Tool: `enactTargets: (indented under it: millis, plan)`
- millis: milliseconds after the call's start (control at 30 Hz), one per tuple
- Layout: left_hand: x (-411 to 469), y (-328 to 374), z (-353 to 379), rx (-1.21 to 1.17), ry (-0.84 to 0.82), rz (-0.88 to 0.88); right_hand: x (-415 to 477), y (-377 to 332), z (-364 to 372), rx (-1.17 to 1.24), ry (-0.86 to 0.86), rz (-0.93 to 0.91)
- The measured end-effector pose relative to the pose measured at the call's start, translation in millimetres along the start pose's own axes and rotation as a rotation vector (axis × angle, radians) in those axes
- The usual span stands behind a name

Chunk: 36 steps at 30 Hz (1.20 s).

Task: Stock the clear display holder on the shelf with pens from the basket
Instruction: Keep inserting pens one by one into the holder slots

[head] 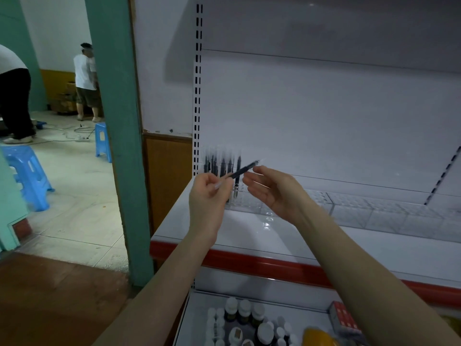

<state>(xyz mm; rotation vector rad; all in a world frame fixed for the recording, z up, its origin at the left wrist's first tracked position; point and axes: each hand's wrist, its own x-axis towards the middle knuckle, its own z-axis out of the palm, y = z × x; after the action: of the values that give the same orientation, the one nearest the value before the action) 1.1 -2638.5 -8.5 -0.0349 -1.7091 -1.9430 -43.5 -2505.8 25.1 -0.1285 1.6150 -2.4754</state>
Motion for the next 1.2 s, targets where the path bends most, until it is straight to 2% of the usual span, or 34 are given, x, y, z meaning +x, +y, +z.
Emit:
enactTargets:
  millis: [200,300,367,500,633,800,1200]
  plan:
    - [-3.9,-5.9,-1.8,0.275,-0.069,0.201,4.3,3.6,5.8,-0.071,0.027,-0.053]
    - [-5.5,-9.2,-7.5,0.355,-0.152,0.224,7.5,1.2,13.2,-0.115,0.069,-0.087]
    - [-8.1,-14.0,-13.6,0.438,-0.231,0.220,11.2,-2.9,17.7,-0.220,0.113,-0.178]
    - [-11.4,-24.4,-28.0,0.889,-0.368,0.222,20.1,-11.8,23.7,-0.534,0.217,-0.459]
    - [-10.9,-35.5,-32.3,1.141,-0.518,0.197,32.3,-11.0,29.7,-0.797,0.251,-0.603]
    - [-9.7,-42.3,-34.2,1.180,-0.513,0.267,41.2,-4.0,33.2,-0.942,0.237,-0.632]
    - [-11.6,-47.4,-33.4,1.135,-0.457,0.336,52.3,18.6,22.9,-1.042,0.221,-0.522]
